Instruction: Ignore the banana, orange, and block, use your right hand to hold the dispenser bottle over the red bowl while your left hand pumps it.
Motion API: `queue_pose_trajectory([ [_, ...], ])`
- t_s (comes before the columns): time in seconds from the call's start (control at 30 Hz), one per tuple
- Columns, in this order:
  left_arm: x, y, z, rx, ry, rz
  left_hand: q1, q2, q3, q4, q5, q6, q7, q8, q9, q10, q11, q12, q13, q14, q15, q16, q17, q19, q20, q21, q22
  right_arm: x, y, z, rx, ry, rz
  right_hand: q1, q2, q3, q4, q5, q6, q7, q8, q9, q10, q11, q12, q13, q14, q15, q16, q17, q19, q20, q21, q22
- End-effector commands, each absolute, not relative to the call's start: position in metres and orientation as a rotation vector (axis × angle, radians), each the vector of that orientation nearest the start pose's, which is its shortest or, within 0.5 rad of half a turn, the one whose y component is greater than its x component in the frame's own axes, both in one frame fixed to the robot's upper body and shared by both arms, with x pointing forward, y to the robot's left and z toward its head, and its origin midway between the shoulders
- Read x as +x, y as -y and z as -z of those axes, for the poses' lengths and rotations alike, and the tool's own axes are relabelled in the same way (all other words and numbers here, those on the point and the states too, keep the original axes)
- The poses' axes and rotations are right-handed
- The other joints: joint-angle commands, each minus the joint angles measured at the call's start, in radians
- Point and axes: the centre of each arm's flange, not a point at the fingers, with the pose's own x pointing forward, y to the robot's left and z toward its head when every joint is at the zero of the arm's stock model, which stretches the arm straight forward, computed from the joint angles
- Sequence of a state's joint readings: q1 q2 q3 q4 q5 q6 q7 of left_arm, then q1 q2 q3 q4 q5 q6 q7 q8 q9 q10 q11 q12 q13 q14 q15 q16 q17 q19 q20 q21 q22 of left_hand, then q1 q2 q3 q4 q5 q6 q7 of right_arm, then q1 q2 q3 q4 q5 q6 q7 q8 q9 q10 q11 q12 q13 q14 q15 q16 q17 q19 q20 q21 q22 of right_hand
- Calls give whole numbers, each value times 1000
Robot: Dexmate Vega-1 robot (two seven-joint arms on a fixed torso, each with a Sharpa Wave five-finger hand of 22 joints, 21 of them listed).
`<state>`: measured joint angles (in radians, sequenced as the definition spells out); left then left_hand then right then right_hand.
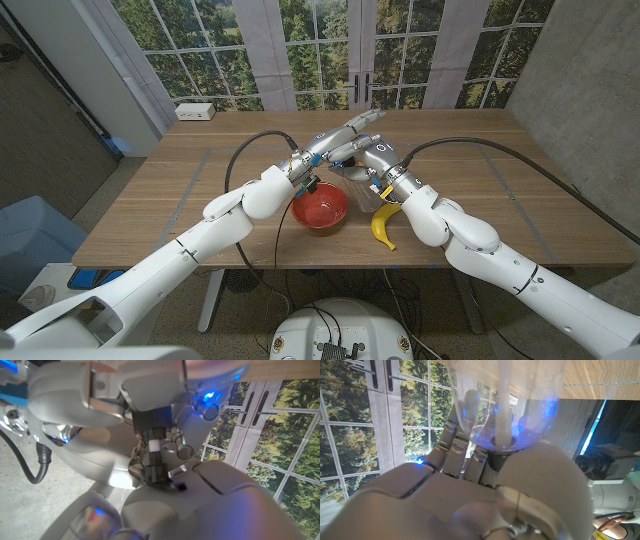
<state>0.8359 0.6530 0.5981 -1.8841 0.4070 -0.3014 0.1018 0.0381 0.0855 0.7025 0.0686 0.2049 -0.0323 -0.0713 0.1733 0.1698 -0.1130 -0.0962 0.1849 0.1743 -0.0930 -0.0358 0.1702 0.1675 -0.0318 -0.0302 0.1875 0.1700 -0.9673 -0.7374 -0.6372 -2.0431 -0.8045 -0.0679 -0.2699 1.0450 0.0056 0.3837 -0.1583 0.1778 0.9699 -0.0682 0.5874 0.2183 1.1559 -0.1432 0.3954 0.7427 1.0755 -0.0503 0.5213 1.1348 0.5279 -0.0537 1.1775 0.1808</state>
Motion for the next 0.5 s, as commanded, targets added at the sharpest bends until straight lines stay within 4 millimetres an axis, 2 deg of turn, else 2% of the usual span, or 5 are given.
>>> queue_pose_trajectory([
  [0.03,488,-101,-49,1049,1263,273,-7,49,2,-1,-2,-2,-4,4,3,-6,-5,3,3,-9,-46,4,2,-9,-7,-1,2,488,108,9,-1373,1144,12,85,78,-4,-1,3,5,-5,-1,2,3,-5,-2,0,139,-177,-1,5,-5,-144,11,2],
  [0.5,479,-114,-63,1024,1317,188,-6,46,0,-5,-2,1,-5,6,3,-3,-5,5,3,-2,-42,7,1,-6,-5,1,2,493,106,6,-1379,1136,4,87,76,-5,-1,4,7,-6,-5,2,4,-7,-7,2,141,-177,-5,10,-7,-144,14,2],
])
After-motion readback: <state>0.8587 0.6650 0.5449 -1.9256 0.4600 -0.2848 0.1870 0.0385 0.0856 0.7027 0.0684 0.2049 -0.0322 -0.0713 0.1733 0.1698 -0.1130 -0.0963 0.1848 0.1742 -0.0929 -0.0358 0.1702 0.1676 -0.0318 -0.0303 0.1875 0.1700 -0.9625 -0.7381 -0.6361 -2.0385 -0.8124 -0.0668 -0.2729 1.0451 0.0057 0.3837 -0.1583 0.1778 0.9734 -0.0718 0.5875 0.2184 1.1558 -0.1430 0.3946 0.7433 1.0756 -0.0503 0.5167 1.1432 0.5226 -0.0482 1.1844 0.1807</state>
